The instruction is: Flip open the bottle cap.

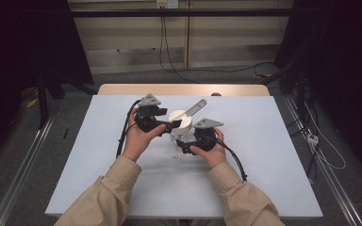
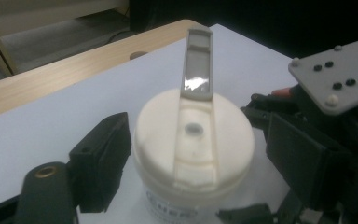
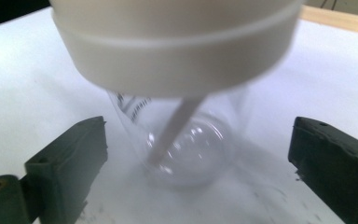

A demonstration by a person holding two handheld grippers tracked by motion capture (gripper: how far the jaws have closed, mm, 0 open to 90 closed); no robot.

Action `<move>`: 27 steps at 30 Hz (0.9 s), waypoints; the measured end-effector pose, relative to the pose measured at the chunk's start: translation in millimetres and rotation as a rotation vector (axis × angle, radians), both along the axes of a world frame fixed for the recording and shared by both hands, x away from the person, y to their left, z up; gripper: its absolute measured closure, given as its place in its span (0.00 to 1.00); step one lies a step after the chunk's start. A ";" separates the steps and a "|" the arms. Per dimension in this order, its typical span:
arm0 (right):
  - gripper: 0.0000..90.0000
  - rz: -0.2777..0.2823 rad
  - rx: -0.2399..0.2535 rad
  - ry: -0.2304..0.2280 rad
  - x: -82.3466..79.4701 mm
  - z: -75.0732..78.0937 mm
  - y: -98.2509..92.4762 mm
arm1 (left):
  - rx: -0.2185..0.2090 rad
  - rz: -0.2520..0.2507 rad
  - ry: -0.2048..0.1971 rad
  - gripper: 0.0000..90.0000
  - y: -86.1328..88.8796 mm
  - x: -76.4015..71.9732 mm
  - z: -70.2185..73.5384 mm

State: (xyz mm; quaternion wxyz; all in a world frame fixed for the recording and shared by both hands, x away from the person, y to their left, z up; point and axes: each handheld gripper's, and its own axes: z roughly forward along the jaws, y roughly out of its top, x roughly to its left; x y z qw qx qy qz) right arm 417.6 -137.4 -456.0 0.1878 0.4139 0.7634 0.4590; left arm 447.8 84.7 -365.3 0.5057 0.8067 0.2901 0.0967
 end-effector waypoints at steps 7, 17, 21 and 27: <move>0.06 0.018 0.004 -0.006 -11.0 0.8 -7.3 | 0.002 0.012 0.023 0.18 25.0 -11.9 -13.6; 0.07 0.021 0.014 -0.013 -22.0 2.7 -17.6 | 0.014 0.018 0.056 0.12 50.5 -23.9 -32.3; 0.08 0.024 0.018 -0.020 -27.7 4.1 -22.3 | 0.015 0.017 0.064 0.12 57.9 -27.7 -38.7; 0.08 0.019 0.018 -0.022 -36.7 5.8 -30.6 | -0.010 0.008 0.098 0.11 67.9 -31.9 -46.9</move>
